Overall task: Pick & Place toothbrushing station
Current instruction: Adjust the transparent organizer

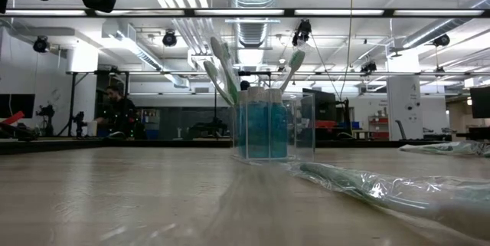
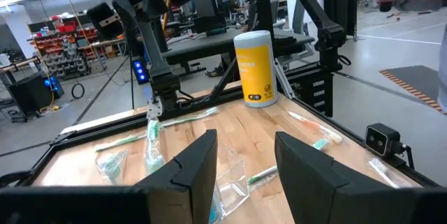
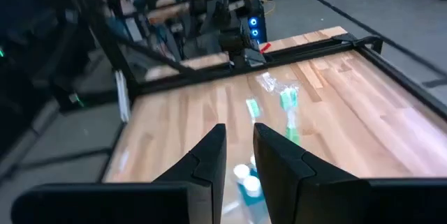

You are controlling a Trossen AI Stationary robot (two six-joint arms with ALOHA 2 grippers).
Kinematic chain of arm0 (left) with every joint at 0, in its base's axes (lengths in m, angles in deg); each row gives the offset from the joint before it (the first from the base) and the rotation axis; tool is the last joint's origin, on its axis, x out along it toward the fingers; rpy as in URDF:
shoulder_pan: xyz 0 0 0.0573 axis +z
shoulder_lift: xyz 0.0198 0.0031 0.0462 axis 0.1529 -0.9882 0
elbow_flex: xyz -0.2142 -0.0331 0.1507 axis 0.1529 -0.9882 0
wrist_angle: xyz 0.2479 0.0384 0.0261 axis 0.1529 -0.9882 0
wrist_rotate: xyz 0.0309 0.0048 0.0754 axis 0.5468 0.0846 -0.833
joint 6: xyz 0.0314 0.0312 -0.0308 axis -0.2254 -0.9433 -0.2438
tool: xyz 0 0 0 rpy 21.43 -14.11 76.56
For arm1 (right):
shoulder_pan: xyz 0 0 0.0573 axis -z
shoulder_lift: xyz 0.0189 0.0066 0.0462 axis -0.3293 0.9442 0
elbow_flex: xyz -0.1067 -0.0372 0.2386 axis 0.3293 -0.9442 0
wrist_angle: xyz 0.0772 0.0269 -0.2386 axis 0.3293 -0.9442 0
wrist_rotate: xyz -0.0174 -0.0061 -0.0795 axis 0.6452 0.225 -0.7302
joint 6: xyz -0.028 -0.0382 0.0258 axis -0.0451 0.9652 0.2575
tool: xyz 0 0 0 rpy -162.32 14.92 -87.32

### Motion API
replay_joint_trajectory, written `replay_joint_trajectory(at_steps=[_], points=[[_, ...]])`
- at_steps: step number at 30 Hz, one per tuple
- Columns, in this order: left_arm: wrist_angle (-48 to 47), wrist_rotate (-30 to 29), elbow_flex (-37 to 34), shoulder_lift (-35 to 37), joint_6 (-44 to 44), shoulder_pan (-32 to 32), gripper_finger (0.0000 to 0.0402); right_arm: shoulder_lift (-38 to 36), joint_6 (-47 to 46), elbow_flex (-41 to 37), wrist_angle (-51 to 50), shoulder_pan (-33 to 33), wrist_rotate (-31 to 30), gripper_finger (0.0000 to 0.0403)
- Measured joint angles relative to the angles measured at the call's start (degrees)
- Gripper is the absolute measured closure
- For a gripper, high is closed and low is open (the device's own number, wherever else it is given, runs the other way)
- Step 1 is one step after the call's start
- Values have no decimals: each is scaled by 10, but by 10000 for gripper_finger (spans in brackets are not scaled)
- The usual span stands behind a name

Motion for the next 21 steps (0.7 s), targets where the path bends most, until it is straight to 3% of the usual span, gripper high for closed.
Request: replay_joint_trajectory(at_steps=[5, 14, 21], points=[[0, 0, 0, 0, 0, 0, 252, 6, -85, 0, 0, 0, -16, 335], [-1, 0, 0, 0, 0, 0, 252, 42, -69, 0, 48, 0, -40, 335], [-1, 0, 0, 0, 0, 0, 252, 98, -123, 0, 59, -3, -60, 335]])
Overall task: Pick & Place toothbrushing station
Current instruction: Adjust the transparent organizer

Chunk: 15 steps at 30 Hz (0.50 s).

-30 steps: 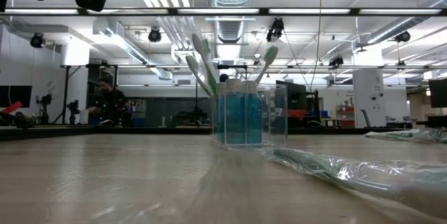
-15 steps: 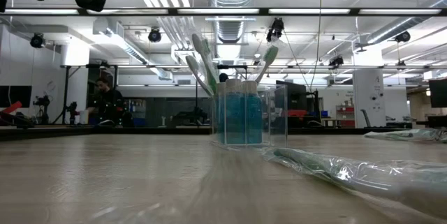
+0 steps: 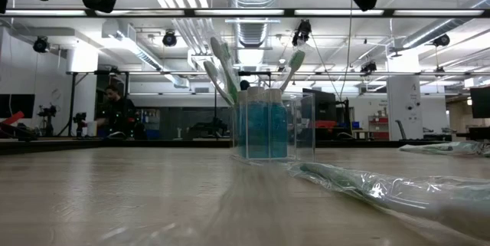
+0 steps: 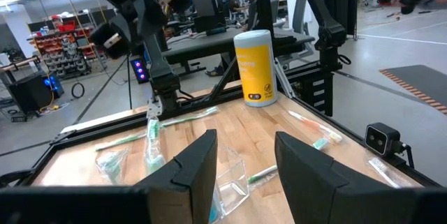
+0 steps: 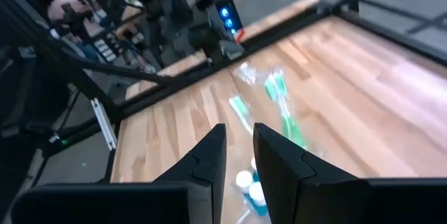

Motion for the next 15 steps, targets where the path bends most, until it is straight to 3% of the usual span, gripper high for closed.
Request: replay_joint_trajectory(at_steps=[6, 15], points=[[0, 0, 0, 0, 0, 0, 252, 56, -136, 0, 2, -10, -14, 335], [-1, 0, 0, 0, 0, 0, 252, 123, -217, 0, -1, -24, -31, 335]])
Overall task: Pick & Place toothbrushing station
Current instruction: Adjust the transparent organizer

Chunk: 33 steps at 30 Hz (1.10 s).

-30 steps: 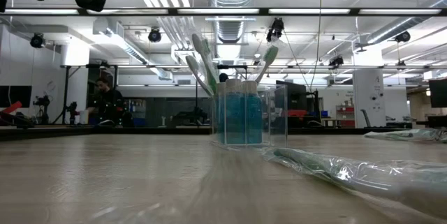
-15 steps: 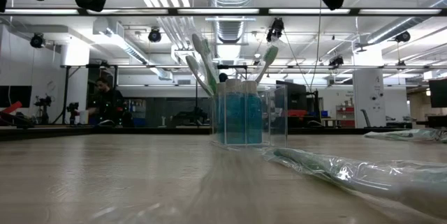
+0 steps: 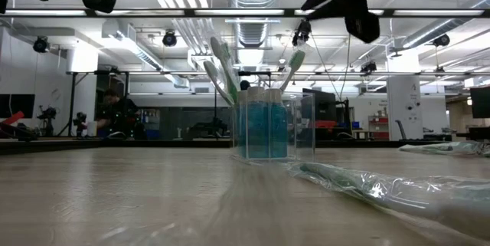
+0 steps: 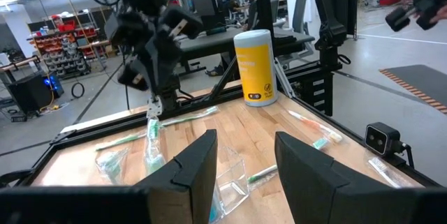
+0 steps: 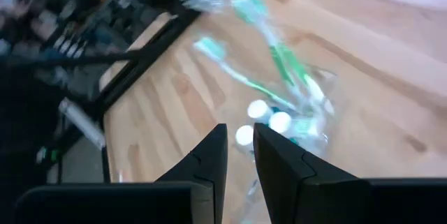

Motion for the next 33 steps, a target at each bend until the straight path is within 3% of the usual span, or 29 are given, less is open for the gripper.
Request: replay_joint_trajectory(at_steps=[5, 11, 24, 33], points=[[0, 0, 0, 0, 0, 0, 252, 37, -119, 0, -2, -6, 6, 335], [-1, 0, 0, 0, 0, 0, 252, 64, -101, 30, -14, -32, -4, 335], [-8, 0, 0, 0, 0, 0, 252, 137, -68, 247, -327, -68, -79, 286], [-9, 0, 0, 0, 0, 0, 252, 258, -100, 357, -429, -84, -86, 234]])
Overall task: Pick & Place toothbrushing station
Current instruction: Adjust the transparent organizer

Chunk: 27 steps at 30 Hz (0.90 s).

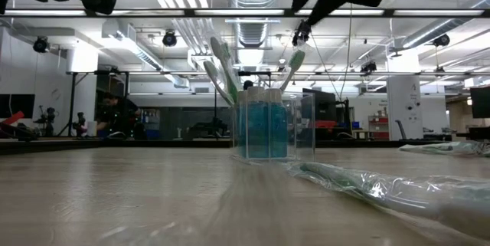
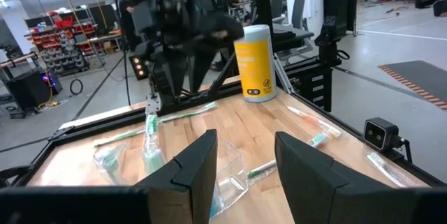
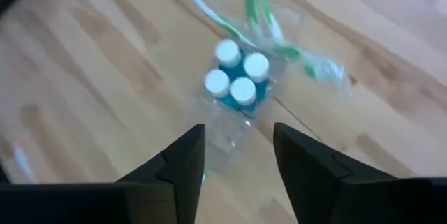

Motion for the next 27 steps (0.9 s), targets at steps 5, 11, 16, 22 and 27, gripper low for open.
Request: replay_joint_trajectory(at_steps=[5, 11, 16, 22, 27], points=[[-4, 0, 0, 0, 0, 0, 252, 47, -55, 32, -56, -2, 29, 232], [-5, 0, 0, 0, 0, 0, 252, 75, -74, 34, -58, -3, 30, 232], [-7, 0, 0, 0, 0, 0, 252, 81, -107, 34, -62, -3, 30, 232], [-7, 0, 0, 0, 0, 0, 252, 82, -146, 33, -60, -3, 30, 232], [-7, 0, 0, 0, 0, 0, 252, 92, -147, 32, -55, -3, 36, 233]])
